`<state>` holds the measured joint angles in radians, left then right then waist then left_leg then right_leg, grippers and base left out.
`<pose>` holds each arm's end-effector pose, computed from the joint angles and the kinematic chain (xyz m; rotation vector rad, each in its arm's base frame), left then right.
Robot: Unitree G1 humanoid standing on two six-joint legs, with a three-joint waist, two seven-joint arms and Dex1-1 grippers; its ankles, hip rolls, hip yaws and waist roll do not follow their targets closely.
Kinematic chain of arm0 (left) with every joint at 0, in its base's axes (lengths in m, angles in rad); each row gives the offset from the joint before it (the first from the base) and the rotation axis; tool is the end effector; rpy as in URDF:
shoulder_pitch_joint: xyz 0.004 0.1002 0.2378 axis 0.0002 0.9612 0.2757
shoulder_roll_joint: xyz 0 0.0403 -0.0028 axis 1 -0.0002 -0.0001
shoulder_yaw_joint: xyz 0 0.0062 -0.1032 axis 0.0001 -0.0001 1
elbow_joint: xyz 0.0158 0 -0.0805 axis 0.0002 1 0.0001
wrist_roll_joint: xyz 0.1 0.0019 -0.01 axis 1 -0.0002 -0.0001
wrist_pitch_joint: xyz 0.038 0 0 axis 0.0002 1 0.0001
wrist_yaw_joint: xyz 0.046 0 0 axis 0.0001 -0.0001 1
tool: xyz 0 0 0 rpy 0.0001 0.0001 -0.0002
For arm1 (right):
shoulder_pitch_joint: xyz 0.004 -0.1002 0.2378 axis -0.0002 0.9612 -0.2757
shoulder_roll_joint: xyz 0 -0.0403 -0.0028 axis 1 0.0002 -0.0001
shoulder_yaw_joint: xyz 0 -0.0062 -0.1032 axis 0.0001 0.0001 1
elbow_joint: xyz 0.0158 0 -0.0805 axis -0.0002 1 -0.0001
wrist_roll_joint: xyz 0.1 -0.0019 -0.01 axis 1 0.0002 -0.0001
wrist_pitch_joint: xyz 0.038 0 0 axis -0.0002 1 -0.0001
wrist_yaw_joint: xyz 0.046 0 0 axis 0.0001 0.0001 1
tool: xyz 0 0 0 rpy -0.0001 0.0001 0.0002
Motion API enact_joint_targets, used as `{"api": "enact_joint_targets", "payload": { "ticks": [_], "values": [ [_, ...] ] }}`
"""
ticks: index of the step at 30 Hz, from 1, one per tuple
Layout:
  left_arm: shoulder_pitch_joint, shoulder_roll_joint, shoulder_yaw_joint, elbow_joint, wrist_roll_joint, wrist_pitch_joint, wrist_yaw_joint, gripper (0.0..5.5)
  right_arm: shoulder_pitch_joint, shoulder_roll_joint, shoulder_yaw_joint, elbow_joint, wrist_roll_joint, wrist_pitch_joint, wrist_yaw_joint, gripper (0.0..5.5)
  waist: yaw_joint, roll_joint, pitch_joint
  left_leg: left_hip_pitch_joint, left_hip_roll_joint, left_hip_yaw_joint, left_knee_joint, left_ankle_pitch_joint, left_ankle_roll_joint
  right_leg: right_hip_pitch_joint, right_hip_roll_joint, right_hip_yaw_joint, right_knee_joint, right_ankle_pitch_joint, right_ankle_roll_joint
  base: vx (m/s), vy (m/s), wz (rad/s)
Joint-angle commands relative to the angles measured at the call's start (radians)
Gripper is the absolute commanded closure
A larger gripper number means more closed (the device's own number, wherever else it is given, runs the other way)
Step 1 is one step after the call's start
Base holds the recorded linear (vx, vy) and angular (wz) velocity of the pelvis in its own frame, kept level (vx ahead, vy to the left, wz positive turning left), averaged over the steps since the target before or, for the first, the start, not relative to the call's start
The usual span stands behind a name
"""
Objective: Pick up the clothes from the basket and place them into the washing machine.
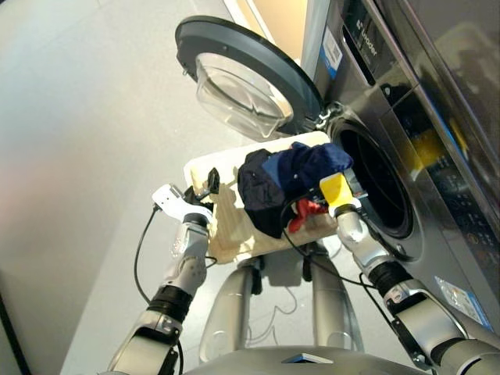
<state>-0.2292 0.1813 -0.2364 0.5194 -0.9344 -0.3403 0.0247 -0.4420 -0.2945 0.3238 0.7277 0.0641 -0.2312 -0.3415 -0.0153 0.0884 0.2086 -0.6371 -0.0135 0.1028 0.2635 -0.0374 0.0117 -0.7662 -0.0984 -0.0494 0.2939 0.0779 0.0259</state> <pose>0.2356 0.1571 0.0059 -0.6466 0.0605 0.0809 0.2721 -0.1652 0.0210 -0.3867 0.0355 -0.0818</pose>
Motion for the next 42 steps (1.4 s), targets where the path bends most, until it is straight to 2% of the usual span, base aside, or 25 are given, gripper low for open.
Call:
{"api": "enact_joint_targets", "payload": {
  "ticks": [1, 10, 14, 17, 20, 21, 22, 23, 24, 26, 29, 32, 33, 34, 35, 36, 37, 42],
  "values": [
    [-0.027, 0.006, 0.008, 0.015, 0.097, -0.052, 0.039, 0.00, -0.034, 0.018, -0.039, -0.036, 0.137, -0.108, -0.044, 5.50, 0.004, 0.024, -0.002, -0.049, -0.023, -0.060, 0.012, 0.006, -0.004, 0.058, 0.012, -0.015, -0.032, -0.041, 0.050, 0.091, -0.001, -0.033],
    [-0.070, 0.002, -0.029, 0.092, 0.164, -0.055, 0.080, 0.00, -0.183, -0.003, -0.153, 0.060, 0.365, -0.165, -0.086, 5.50, 0.022, 0.065, 0.037, -0.165, -0.025, -0.055, 0.058, -0.001, -0.004, -0.068, 0.011, -0.005, 0.026, -0.052, 0.046, 0.009, 0.000, -0.003],
    [-0.084, 0.011, -0.036, 0.094, 0.182, -0.054, 0.086, 0.00, -0.254, -0.031, -0.202, 0.097, 0.424, -0.179, -0.109, 5.50, 0.028, 0.082, 0.049, -0.257, -0.017, -0.055, 0.136, -0.023, -0.002, -0.162, 0.015, 0.001, 0.100, -0.071, 0.037, -0.010, -0.027, 0.035],
    [-0.084, 0.027, -0.038, 0.077, 0.197, -0.056, 0.092, 0.00, -0.318, -0.060, -0.279, 0.098, 0.481, -0.223, -0.160, 5.50, 0.033, 0.094, 0.052, -0.321, -0.008, -0.051, 0.205, -0.051, 0.001, -0.227, 0.024, 0.008, 0.160, -0.091, 0.032, 0.000, 0.000, 0.000],
    [-0.080, 0.051, -0.046, 0.059, 0.208, -0.056, 0.094, 0.00, -0.401, -0.119, -0.356, 0.100, 0.512, -0.260, -0.221, 5.50, 0.043, 0.107, 0.056, -0.368, 0.000, -0.046, 0.259, -0.074, 0.005, -0.284, 0.032, 0.018, 0.214, -0.106, 0.029, 0.000, 0.000, 0.000],
    [-0.077, 0.071, -0.047, 0.049, 0.209, -0.058, 0.088, 0.00, -0.469, -0.190, -0.413, 0.088, 0.570, -0.310, -0.257, 5.50, 0.043, 0.110, 0.060, -0.387, 0.003, -0.043, 0.278, -0.086, 0.009, -0.312, 0.036, 0.026, 0.230, -0.108, 0.033, 0.000, 0.000, 0.000],
    [-0.082, 0.071, -0.049, 0.049, 0.208, -0.057, 0.089, 0.00, -0.476, -0.195, -0.414, 0.096, 0.576, -0.313, -0.252, 5.50, 0.048, 0.109, 0.060, -0.393, 0.004, -0.041, 0.283, -0.089, 0.010, -0.318, 0.037, 0.028, 0.234, -0.109, 0.033, 0.000, 0.000, 0.000],
    [-0.083, 0.080, -0.059, 0.052, 0.206, -0.052, 0.086, 0.00, -0.533, -0.270, -0.461, 0.101, 0.617, -0.367, -0.321, 5.50, 0.045, 0.112, 0.058, -0.402, 0.008, -0.042, 0.287, -0.095, 0.011, -0.337, 0.036, 0.036, 0.240, -0.111, 0.036, 0.019, 0.023, -0.222],
    [-0.088, 0.077, -0.061, 0.053, 0.206, -0.052, 0.086, 0.00, -0.541, -0.276, -0.460, 0.108, 0.617, -0.369, -0.322, 5.50, 0.049, 0.113, 0.058, -0.406, 0.008, -0.041, 0.289, -0.096, 0.011, -0.341, 0.037, 0.038, 0.242, -0.112, 0.036, 0.035, 0.014, -0.258],
    [-0.102, 0.078, -0.072, 0.079, 0.207, -0.048, 0.094, 0.00, -0.566, -0.345, -0.518, 0.089, 0.598, -0.426, -0.422, 5.50, 0.040, 0.115, 0.050, -0.406, 0.006, -0.046, 0.285, -0.101, 0.011, -0.352, 0.038, 0.047, 0.251, -0.118, 0.039, 0.052, 0.000, -0.194],
    [-0.104, 0.074, -0.071, 0.082, 0.207, -0.053, 0.097, 0.00, -0.551, -0.359, -0.541, 0.077, 0.548, -0.415, -0.467, 5.50, 0.039, 0.113, 0.044, -0.401, 0.001, -0.043, 0.274, -0.102, 0.013, -0.357, 0.040, 0.052, 0.252, -0.119, 0.040, 0.040, 0.014, -0.019],
    [-0.117, 0.056, -0.068, 0.099, 0.195, -0.059, 0.093, 0.00, -0.496, -0.327, -0.490, 0.119, 0.591, -0.370, -0.352, 5.50, 0.030, 0.103, 0.042, -0.392, 0.004, -0.032, 0.261, -0.101, 0.013, -0.349, 0.044, 0.055, 0.239, -0.114, 0.039, 0.019, 0.009, -0.004],
    [-0.127, 0.056, -0.069, 0.103, 0.195, -0.061, 0.091, 0.00, -0.482, -0.313, -0.460, 0.153, 0.627, -0.347, -0.284, 4.77, 0.027, 0.099, 0.042, -0.390, 0.005, -0.031, 0.258, -0.101, 0.012, -0.345, 0.045, 0.054, 0.233, -0.111, 0.037, 0.000, 0.000, 0.000],
    [-0.131, 0.053, -0.068, 0.105, 0.192, -0.062, 0.089, 0.00, -0.478, -0.310, -0.443, 0.176, 0.652, -0.337, -0.252, 0.60, 0.023, 0.096, 0.043, -0.387, 0.006, -0.030, 0.255, -0.100, 0.010, -0.341, 0.046, 0.053, 0.227, -0.108, 0.036, 0.000, 0.000, 0.000],
    [-0.136, 0.050, -0.071, 0.105, 0.187, -0.062, 0.088, 0.00, -0.466, -0.298, -0.403, 0.208, 0.637, -0.306, -0.214, 0.00, 0.021, 0.092, 0.043, -0.385, 0.008, -0.029, 0.250, -0.098, 0.008, -0.335, 0.047, 0.051, 0.217, -0.104, 0.035, 0.000, 0.000, 0.000],
    [-0.134, 0.049, -0.069, 0.105, 0.187, -0.062, 0.087, 0.00, -0.469, -0.299, -0.400, 0.212, 0.640, -0.306, -0.209, 0.00, 0.019, 0.093, 0.043, -0.383, 0.008, -0.029, 0.249, -0.097, 0.008, -0.333, 0.047, 0.051, 0.215, -0.103, 0.035, -0.006, -0.051, -0.095],
    [-0.149, 0.042, -0.077, 0.117, 0.181, -0.059, 0.078, 0.00, -0.450, -0.267, -0.337, 0.240, 0.647, -0.265, -0.132, 0.00, 0.014, 0.087, 0.040, -0.379, 0.010, -0.030, 0.240, -0.092, 0.003, -0.322, 0.050, 0.047, 0.201, -0.098, 0.033, 0.000, 0.000, 0.000],
    [-0.181, 0.027, -0.091, 0.131, 0.183, -0.047, 0.059, 0.00, -0.409, -0.207, -0.209, 0.223, 0.571, -0.202, -0.025, 0.00, -0.002, 0.070, 0.032, -0.357, 0.012, -0.029, 0.209, -0.076, -0.006, -0.292, 0.050, 0.032, 0.166, -0.078, 0.030, -0.003, -0.012, -0.012]
  ]
}}
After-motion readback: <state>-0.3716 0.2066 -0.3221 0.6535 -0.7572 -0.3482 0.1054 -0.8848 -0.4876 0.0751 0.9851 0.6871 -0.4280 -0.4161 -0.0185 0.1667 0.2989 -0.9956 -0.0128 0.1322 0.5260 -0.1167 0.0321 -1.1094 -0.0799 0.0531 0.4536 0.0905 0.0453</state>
